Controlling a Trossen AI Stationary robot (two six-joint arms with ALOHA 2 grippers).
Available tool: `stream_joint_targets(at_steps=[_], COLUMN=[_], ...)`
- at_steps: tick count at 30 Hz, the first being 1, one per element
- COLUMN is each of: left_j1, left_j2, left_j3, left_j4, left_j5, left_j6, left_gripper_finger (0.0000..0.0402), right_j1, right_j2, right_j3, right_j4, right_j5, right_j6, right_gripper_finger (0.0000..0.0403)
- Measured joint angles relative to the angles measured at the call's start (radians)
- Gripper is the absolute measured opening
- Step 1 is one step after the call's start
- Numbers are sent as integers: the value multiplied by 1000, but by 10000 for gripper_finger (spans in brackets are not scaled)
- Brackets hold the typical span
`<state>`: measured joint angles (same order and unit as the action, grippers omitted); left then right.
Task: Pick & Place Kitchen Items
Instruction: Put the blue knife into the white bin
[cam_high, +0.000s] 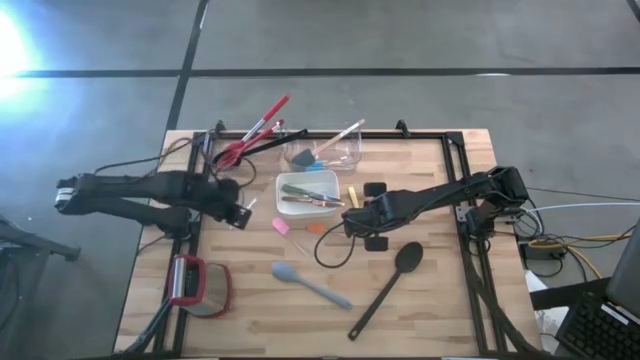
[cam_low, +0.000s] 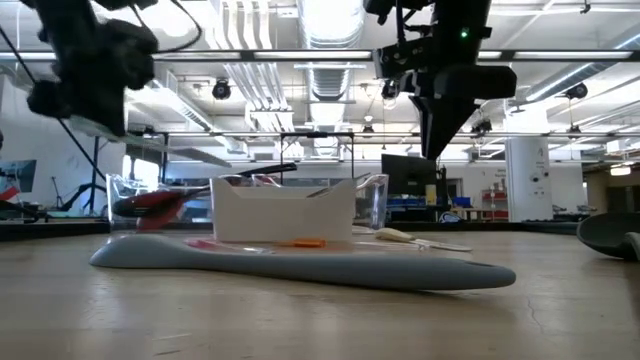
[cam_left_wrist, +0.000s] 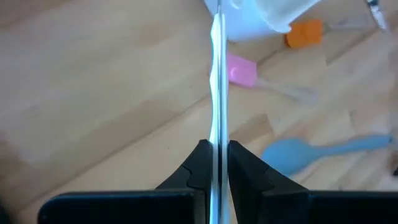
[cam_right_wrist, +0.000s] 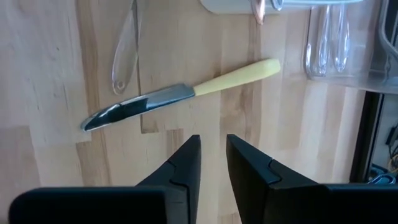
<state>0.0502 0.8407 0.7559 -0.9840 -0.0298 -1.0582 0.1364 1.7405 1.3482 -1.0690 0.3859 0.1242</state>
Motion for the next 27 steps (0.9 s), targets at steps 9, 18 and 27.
stream_joint_targets(at_steps=[9, 18, 27], left_j1=[0, 11, 105], left_j2=[-39, 166, 392], left_j3=[128, 88, 87], left_j4=[-49, 432, 664], left_j5=[-142, -206, -59], left_j6=[574, 1387, 1665], left_gripper_finger=[33, 33, 33], right_j1=[-11, -22, -19], right_j2=[-4, -142, -386], right_j3=[6, 6, 4], right_j4=[0, 0, 64], right_j5=[7, 9, 142], right_j6=[6, 153, 312], right_gripper_finger=[77, 75, 56])
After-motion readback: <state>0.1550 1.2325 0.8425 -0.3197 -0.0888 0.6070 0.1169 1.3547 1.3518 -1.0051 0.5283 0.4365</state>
